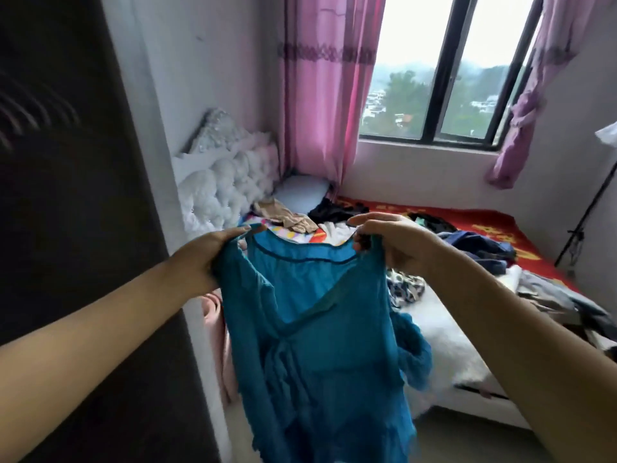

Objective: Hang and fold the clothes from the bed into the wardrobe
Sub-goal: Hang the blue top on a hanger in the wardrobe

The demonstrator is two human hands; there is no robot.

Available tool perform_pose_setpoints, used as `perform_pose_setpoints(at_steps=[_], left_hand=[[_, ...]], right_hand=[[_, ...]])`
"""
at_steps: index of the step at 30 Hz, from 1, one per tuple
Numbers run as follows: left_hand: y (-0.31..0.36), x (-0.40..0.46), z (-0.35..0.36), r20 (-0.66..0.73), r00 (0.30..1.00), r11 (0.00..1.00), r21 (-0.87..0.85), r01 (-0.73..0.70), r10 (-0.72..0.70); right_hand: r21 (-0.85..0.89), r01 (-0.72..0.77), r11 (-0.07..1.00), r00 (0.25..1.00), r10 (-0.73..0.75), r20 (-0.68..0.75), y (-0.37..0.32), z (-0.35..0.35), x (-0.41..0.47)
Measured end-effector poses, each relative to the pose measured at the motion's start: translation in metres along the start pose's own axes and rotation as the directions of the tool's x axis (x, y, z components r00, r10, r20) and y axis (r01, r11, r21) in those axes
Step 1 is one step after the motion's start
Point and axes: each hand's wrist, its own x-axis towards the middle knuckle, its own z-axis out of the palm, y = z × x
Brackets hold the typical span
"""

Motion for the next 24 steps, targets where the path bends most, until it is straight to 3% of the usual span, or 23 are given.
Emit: perform_pose_setpoints(at_steps=[4, 9, 14, 19, 22, 23, 24], left_hand=[[0.031, -0.031, -0.047, -0.209, 0.968, 0.976, -0.138, -0.168, 0.137], [0.052, -0.082, -0.099, -0.323, 0.903, 0.934, -0.119, -0.336, 0.284], [0.07, -0.131, -0.128, -0.473, 0.763, 0.891, 0.13, -0.435, 0.441], [0.08, -0.163, -0.143, -0.619, 0.593, 0.855, 0.32, -0.408, 0.515], [0.089, -0.175, -0.157, -0.674, 0.55, 0.868, 0.339, -0.364, 0.493], [0.094, -0.18, -0.164, -0.68, 0.547, 0.871, 0.333, -0.362, 0.488], [0.1, -0.183, -0.171, -0.684, 0.55, 0.875, 0.326, -0.357, 0.479]], right_hand=[[0.055, -0.057, 0.997, 0.964, 0.04, 0.264, -0.014, 0.052, 0.036], [-0.182, -0.043, 0.982, 0.853, 0.131, 0.504, -0.021, 0.103, 0.082], [-0.514, 0.269, 0.814, 0.81, 0.098, 0.578, -0.016, 0.195, 0.1], [-0.602, 0.477, 0.641, 0.751, 0.059, 0.657, -0.011, 0.278, 0.102], [-0.638, 0.551, 0.538, 0.684, 0.147, 0.715, -0.021, 0.319, 0.09], [-0.626, 0.621, 0.472, 0.654, 0.128, 0.745, -0.028, 0.336, 0.087], [-0.568, 0.708, 0.419, 0.62, 0.015, 0.784, -0.036, 0.353, 0.086]])
